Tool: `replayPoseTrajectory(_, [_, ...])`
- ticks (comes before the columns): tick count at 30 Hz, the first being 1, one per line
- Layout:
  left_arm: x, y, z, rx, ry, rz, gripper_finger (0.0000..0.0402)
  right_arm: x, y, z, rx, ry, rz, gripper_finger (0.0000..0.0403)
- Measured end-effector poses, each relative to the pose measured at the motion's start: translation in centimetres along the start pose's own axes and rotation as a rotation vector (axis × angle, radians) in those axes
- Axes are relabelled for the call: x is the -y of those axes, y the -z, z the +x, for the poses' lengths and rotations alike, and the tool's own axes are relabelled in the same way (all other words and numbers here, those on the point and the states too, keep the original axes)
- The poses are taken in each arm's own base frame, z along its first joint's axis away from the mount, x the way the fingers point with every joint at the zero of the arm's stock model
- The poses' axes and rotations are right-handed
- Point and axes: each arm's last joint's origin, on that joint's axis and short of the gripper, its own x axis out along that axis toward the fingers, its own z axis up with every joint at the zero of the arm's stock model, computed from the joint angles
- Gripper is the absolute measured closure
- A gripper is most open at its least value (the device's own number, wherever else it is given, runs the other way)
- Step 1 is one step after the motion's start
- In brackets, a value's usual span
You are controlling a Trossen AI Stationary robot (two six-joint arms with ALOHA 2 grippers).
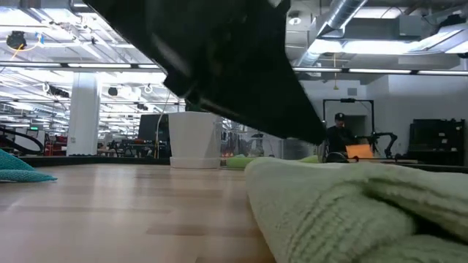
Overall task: Fold microfiber towels
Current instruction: Fold the light green towel
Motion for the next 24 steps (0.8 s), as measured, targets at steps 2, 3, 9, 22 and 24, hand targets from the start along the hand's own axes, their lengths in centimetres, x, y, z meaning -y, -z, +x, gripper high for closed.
replayPoseTrajectory(2, [-0.5, 0.4, 0.4, -0.001, 0.000, -0.011, 0.0155, -0.2, -0.2, -0.4, -0.007, -0.007, 0.000, 0.0328])
replayPoseTrajectory(3, [-0.6, 0.6, 0.5, -0.011, 0.000, -0.007, 0.0155, -0.4, -0.7, -0.8, -0.009, -0.021, 0.007, 0.0328])
replayPoseTrajectory(9, [-2.1, -2.3, -0.6, 0.063, -0.050, 0.087, 0.0155, -2.0, -6.4, -4.5, 0.111, -0.015, -0.105, 0.0328])
replayPoseTrajectory(22, [-4.0, 0.5, 6.5, -0.001, 0.151, 0.091, 0.0161, 0.4, -4.1, -0.5, 0.059, 0.085, -0.108, 0.0328])
replayPoseTrajectory(24, [-3.7, 1.2, 7.3, 0.008, 0.159, 0.068, 0.0177, 1.0, -2.2, 0.4, 0.005, 0.082, -0.073, 0.0328])
